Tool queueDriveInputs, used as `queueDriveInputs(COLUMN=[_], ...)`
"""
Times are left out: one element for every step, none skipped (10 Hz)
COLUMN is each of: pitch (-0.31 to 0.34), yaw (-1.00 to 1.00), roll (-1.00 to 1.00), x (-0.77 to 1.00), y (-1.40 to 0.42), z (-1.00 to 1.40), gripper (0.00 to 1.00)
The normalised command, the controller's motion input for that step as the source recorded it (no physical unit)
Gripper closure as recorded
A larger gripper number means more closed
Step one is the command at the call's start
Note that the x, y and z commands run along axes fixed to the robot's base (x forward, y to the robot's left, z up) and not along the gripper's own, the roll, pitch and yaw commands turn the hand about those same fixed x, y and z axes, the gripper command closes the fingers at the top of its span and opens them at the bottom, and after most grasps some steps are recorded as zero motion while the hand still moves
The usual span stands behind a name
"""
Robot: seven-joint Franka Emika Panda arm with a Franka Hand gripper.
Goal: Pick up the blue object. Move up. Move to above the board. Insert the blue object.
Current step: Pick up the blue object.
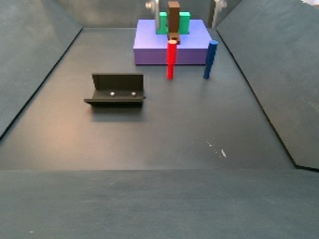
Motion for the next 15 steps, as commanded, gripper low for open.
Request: queueDriveInputs(pitch=[0.000,-0.050,-0.077,-0.060,-0.079,0.000,-0.003,-0.026,-0.020,-0.044,-0.109,-0.101,-0.120,-0.097,-0.141], yaw=[0.00,0.12,0.17,0.13,0.06,0.00,0.00,-0.01,-0.02,-0.14,-0.25,-0.23,-0.21,-0.15,-0.02], roll=[0.00,0.00,0.05,0.12,0.31,0.43,0.35,0.29,0.33,0.26,0.10,0.01,0.00,-0.03,0.00], x=[0.03,0.00,0.00,-0.14,-0.50,-0.59,-0.59,-0.65,-0.66,-0.45,-0.51,-0.44,-0.45,-0.23,-0.06], y=[0.00,-0.33,-0.75,-0.76,-0.83,-0.64,-0.69,-0.67,-0.61,-0.65,-0.47,-0.33,-0.25,-0.11,-0.05], z=[0.00,-0.15,-0.15,-0.13,-0.13,0.00,-0.07,-0.13,-0.08,-0.26,-0.37,-0.43,-0.44,-0.41,-0.38], gripper=[0.00,0.00,0.00,0.00,0.00,0.00,0.00,0.00,0.00,0.00,0.00,0.00,0.00,0.00,0.00])
